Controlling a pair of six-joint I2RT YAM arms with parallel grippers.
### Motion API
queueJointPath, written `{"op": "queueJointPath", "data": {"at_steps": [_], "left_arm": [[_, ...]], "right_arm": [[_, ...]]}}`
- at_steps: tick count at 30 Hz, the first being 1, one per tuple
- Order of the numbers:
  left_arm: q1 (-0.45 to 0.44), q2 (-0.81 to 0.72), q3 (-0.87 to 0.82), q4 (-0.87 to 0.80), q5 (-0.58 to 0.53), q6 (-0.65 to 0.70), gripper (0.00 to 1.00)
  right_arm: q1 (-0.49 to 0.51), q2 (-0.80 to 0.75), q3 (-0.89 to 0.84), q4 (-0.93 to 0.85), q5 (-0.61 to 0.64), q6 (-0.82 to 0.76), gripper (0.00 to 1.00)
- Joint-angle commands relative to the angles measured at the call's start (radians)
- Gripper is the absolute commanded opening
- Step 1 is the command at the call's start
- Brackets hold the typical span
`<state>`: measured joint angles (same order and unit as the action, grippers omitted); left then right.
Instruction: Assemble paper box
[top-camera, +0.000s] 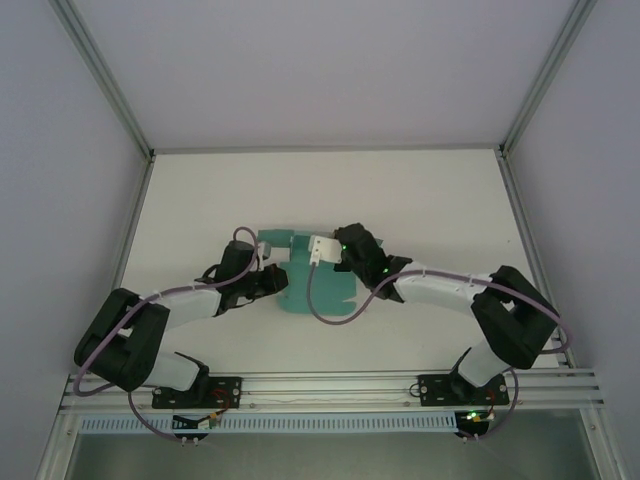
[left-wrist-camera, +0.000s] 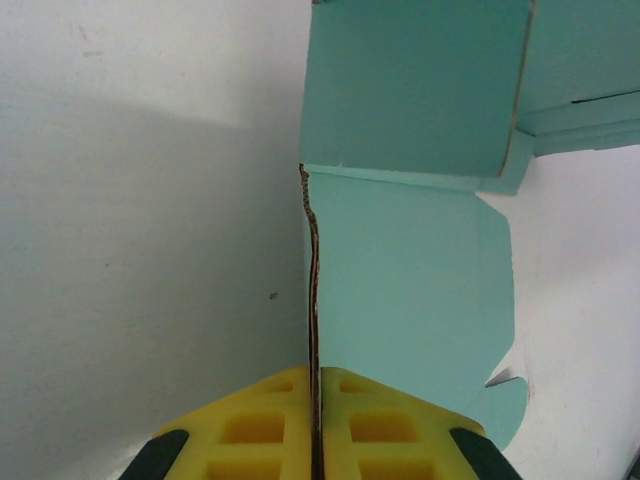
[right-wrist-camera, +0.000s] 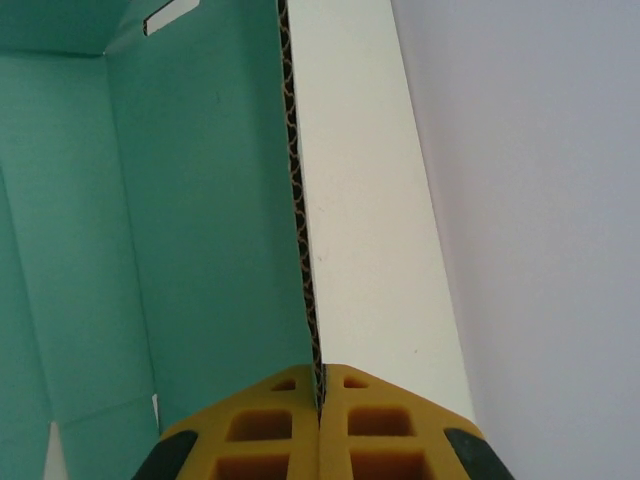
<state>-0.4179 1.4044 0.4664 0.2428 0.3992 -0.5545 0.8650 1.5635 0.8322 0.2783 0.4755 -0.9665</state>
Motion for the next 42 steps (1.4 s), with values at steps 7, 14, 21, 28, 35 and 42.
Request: {"op": "queueJointPath", "data": {"at_steps": [7,14,21,28,35,42], "left_arm": [[-0.020,0.034,-0.014,0.056,0.011,-0.011,0.06],[-0.021,0.045,0.001,0.009,-0.029,-0.003,0.07],[-0.021,0.002,0.024,-0.076,-0.078,0.015,0.28],[-0.019,-0.187,0.150,-0.419,-0.318,0.101,0.71],[0.086,-0.173,0.401,-0.617,-0.440,0.203,1.00],[0.248,0.062,0.544,-0.563,-0.116,0.425,1.00]], "right_arm": [[0.085,0.208,-0.098,0.306,0.220,-0.165,0.00],[0.099,0.367,-0.178,0.832,0.317,-0.377,0.00],[0.098,0.326,-0.149,0.710,0.287,-0.311,0.00],[0.093,0.313,-0.154,0.705,0.284,-0.315,0.00],[0.089,0.268,-0.136,0.625,0.269,-0.278,0.00],[0.078,0.221,-0.128,0.549,0.267,-0.222,0.00]]}}
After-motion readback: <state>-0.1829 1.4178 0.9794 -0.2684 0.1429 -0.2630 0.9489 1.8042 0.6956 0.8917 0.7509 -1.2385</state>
